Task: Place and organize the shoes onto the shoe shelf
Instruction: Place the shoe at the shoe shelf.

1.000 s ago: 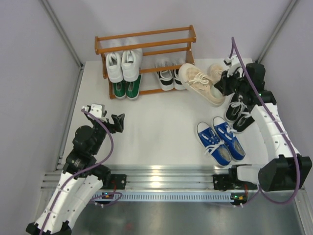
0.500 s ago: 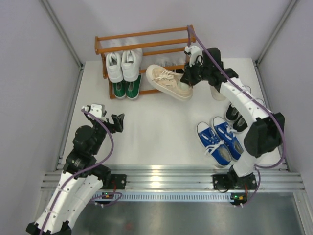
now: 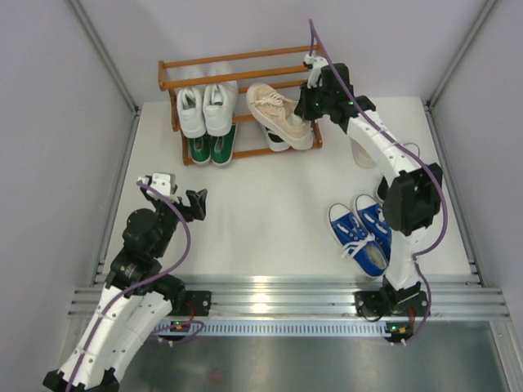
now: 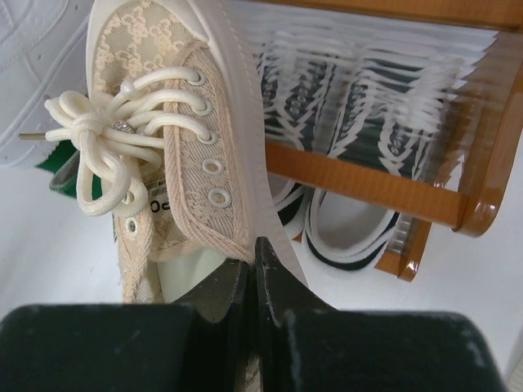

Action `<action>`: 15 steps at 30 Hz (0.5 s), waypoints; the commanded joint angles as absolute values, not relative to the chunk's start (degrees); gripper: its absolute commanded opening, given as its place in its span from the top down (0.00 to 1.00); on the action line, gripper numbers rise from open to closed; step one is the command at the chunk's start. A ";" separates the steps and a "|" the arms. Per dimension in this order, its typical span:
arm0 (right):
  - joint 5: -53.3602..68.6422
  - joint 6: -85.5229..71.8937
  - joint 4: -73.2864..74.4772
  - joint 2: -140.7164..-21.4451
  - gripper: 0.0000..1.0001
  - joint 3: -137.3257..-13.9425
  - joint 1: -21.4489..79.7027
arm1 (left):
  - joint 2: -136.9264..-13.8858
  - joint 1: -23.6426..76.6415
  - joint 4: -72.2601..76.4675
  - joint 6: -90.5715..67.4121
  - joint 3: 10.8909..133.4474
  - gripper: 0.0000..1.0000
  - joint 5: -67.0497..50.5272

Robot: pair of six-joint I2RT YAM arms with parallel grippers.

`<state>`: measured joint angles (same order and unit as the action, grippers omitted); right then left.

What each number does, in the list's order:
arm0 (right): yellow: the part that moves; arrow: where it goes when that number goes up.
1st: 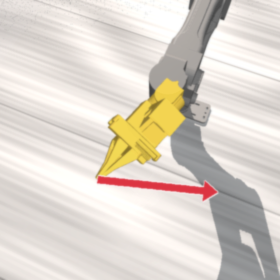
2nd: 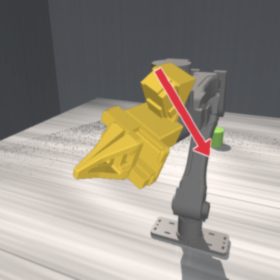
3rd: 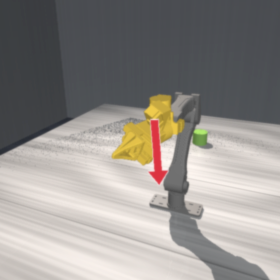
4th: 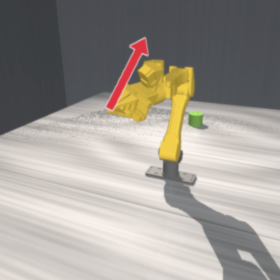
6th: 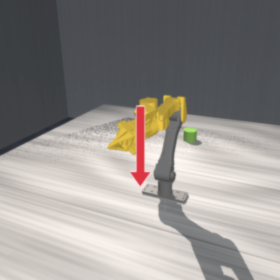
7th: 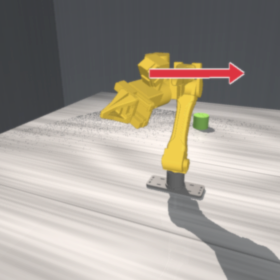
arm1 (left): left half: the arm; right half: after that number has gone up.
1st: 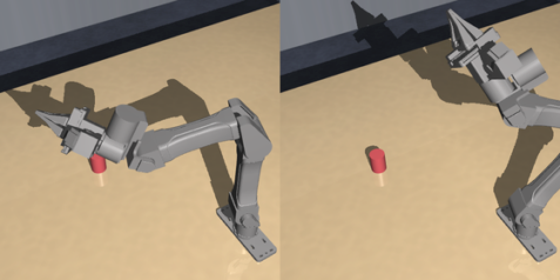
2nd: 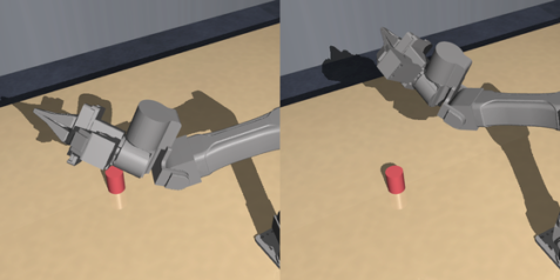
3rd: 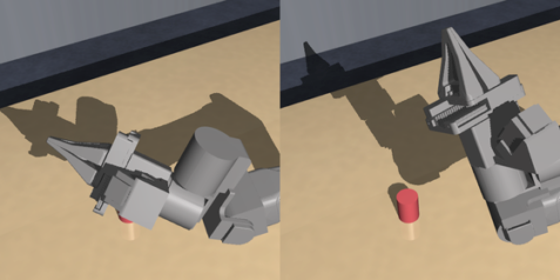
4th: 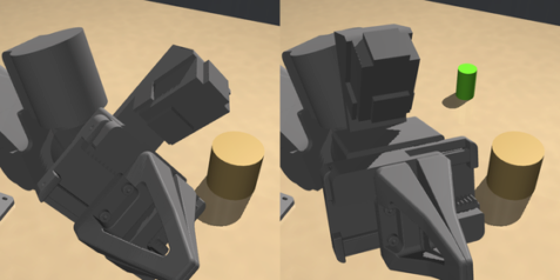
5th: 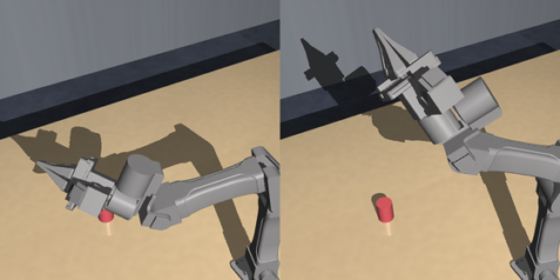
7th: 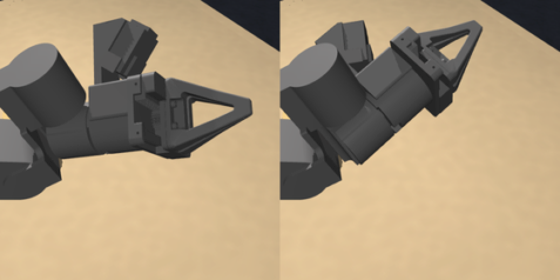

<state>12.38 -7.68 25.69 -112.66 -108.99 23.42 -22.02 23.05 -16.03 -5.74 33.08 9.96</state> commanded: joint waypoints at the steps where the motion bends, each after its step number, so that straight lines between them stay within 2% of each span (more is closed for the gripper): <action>1: 7.39 -14.59 17.58 -113.63 1.00 -115.48 25.13 | -22.41 22.94 -14.94 -4.57 32.87 0.12 10.20; 7: -3.15 -19.42 15.65 -116.62 1.00 -118.47 26.80 | -22.68 22.94 -14.94 -4.57 32.96 0.12 10.02; 15: -6.50 -23.02 14.68 -118.91 1.00 -121.46 27.42 | -23.11 22.94 -14.94 -4.48 32.96 0.12 10.02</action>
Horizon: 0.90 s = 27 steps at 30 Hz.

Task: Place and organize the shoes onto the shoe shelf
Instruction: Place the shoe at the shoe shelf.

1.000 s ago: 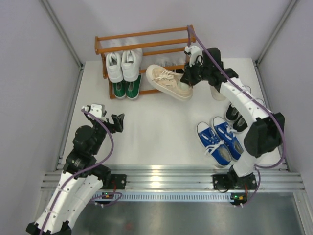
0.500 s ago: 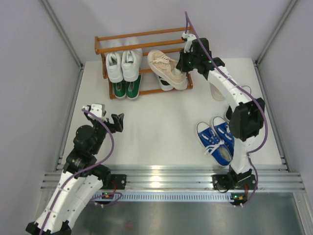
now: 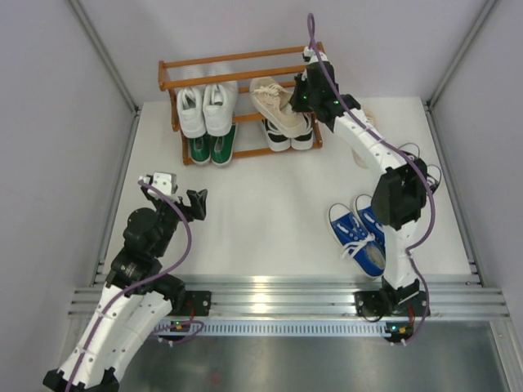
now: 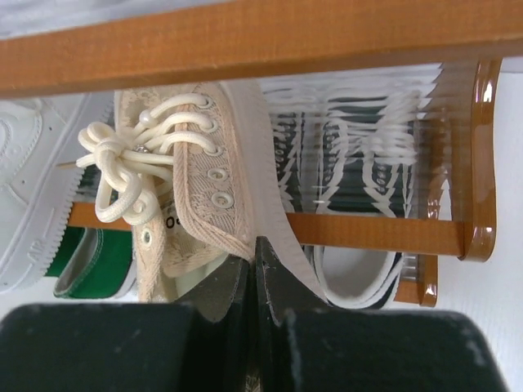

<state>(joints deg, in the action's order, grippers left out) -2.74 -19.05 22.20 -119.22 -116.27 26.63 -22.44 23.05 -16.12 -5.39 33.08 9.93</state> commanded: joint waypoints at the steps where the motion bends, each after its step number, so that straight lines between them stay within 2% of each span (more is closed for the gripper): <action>1: -6.59 -23.55 14.76 -119.26 1.00 -122.07 27.42 | -23.12 22.94 -14.94 -4.48 33.05 0.12 9.93; 23: -8.00 -29.89 15.38 -123.40 1.00 -126.74 27.51 | -24.52 22.94 -14.94 -4.31 32.96 0.12 10.37; 24: -8.09 -29.36 15.29 -123.49 0.99 -126.56 27.51 | -24.52 22.94 -14.94 -4.31 32.96 0.12 10.37; 25: -7.82 -29.09 14.94 -123.49 0.90 -126.30 27.42 | -24.61 22.94 -14.94 -4.31 32.96 0.12 10.37; 27: -7.47 -28.30 14.50 -123.05 0.79 -124.99 27.33 | -24.61 22.94 -14.94 -4.31 32.96 0.12 10.28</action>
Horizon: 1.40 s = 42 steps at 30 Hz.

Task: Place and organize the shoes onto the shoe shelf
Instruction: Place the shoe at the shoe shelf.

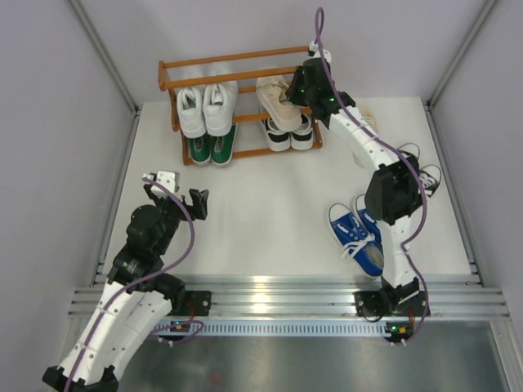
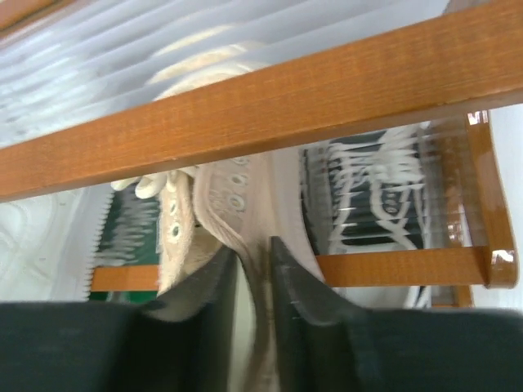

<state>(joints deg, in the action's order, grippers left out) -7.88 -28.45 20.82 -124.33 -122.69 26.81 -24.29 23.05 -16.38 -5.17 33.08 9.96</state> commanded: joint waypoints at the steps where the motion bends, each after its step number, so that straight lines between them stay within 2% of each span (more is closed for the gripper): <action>1: -5.90 -28.04 14.15 -122.79 0.72 -124.28 27.25 | -24.61 22.94 -14.94 -4.31 32.96 0.13 10.20; 7: -2.64 -24.79 12.49 -118.75 0.55 -120.33 26.90 | -24.26 22.94 -14.94 -4.39 33.05 0.12 9.84; 11: -1.32 -22.24 13.00 -115.50 0.47 -118.22 26.98 | -24.17 22.94 -14.94 -4.48 33.13 0.12 9.49; 21: 5.70 -8.98 13.09 -104.51 0.41 -106.62 26.98 | -23.82 22.94 -14.94 -4.57 33.05 0.12 8.88; 23: 11.23 0.32 13.27 -101.97 0.27 -103.82 26.72 | -23.73 22.94 -14.94 -4.57 33.05 0.12 8.62; 24: 13.86 4.61 13.79 -101.08 0.13 -102.67 26.63 | -23.82 22.94 -14.94 -4.57 33.05 0.13 8.61; 26: 19.76 14.91 15.46 -99.33 0.04 -100.21 26.28 | -23.73 22.94 -14.94 -4.66 33.13 0.13 8.61; 34: 23.03 28.90 19.68 -100.80 0.04 -98.43 25.66 | -23.03 22.94 -14.94 -4.66 33.13 0.12 7.91; 42: 19.25 29.62 18.02 -107.57 0.05 -102.13 25.14 | -22.94 22.94 -14.94 -4.75 33.13 0.12 7.38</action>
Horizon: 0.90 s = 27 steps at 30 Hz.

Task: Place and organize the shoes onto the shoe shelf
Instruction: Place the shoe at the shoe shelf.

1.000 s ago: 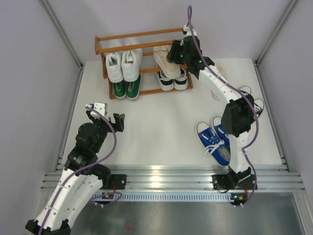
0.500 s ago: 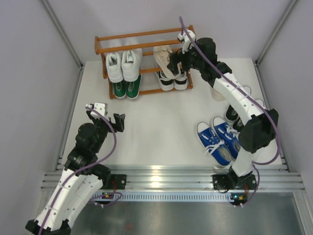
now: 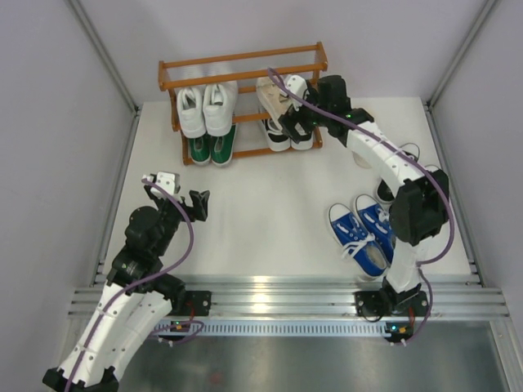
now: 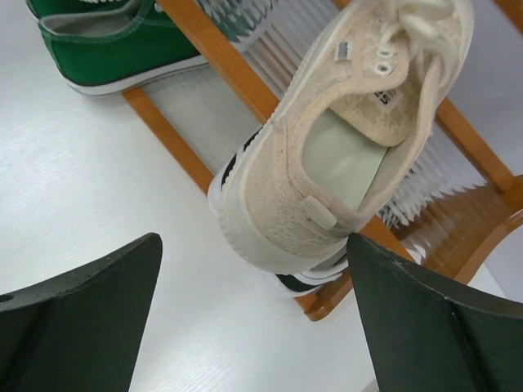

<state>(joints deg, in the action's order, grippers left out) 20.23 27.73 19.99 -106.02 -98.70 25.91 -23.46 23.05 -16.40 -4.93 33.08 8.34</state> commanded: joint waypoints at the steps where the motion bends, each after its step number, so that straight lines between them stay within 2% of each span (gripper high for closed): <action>1: 18.73 29.27 18.02 -108.10 0.06 -102.56 25.05 | -23.11 22.94 -14.94 -4.75 33.13 0.13 7.12; 9: 16.44 24.10 15.82 -113.20 0.12 -106.78 24.96 | -23.12 22.94 -14.94 -4.75 33.13 0.13 6.94; 15: 15.82 18.91 15.56 -116.89 0.38 -110.92 24.96 | -23.38 22.94 -14.94 -4.75 33.05 0.13 7.21; 20: 14.68 14.86 14.68 -117.60 0.49 -111.53 25.05 | -23.47 22.94 -14.94 -4.75 33.05 0.13 7.47; 22: 14.24 10.92 13.80 -117.34 0.58 -111.27 24.87 | -23.56 22.94 -14.94 -4.66 33.05 0.13 7.47; 24: 12.40 5.75 13.27 -117.51 0.71 -111.44 24.96 | -23.73 22.94 -14.85 -4.66 33.05 0.12 7.56; 27: 11.78 3.09 13.01 -117.69 0.70 -111.80 25.22 | -23.73 22.94 -14.94 -4.66 33.05 0.13 7.65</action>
<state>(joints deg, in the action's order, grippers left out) 15.00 10.20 16.69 -116.79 -108.92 25.39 -23.42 23.05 -16.40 -4.95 33.08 7.75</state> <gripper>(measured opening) 0.564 0.874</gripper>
